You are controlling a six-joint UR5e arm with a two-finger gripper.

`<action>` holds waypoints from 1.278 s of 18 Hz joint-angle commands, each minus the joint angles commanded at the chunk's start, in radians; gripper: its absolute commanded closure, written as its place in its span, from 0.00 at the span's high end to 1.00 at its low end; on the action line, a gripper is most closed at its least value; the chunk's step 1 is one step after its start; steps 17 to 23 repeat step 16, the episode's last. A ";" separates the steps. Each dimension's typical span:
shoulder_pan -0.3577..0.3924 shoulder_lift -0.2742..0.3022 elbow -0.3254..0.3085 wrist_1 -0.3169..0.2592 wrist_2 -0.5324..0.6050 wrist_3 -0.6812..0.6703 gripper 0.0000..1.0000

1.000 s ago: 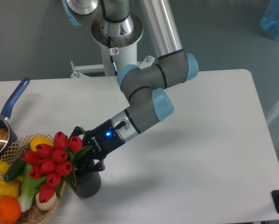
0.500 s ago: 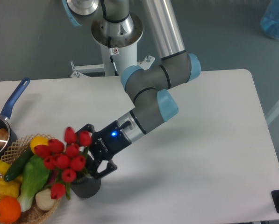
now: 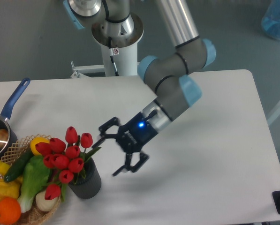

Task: Insert the flowers into the vase

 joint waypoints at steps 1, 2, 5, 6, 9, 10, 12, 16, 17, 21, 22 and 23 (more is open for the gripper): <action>0.011 0.020 0.003 -0.002 0.049 0.002 1.00; 0.017 0.038 0.003 0.000 0.101 0.006 1.00; 0.023 0.068 0.020 0.002 0.267 0.066 1.00; 0.028 0.080 0.021 0.005 0.322 0.078 1.00; 0.035 0.092 0.049 -0.002 0.555 0.080 1.00; 0.032 0.094 0.046 -0.003 0.613 0.081 1.00; 0.034 0.095 0.023 -0.005 0.707 0.116 1.00; 0.022 0.109 -0.011 -0.021 0.847 0.198 1.00; 0.022 0.109 -0.011 -0.021 0.847 0.198 1.00; 0.022 0.109 -0.011 -0.021 0.847 0.198 1.00; 0.022 0.109 -0.011 -0.021 0.847 0.198 1.00; 0.022 0.109 -0.011 -0.021 0.847 0.198 1.00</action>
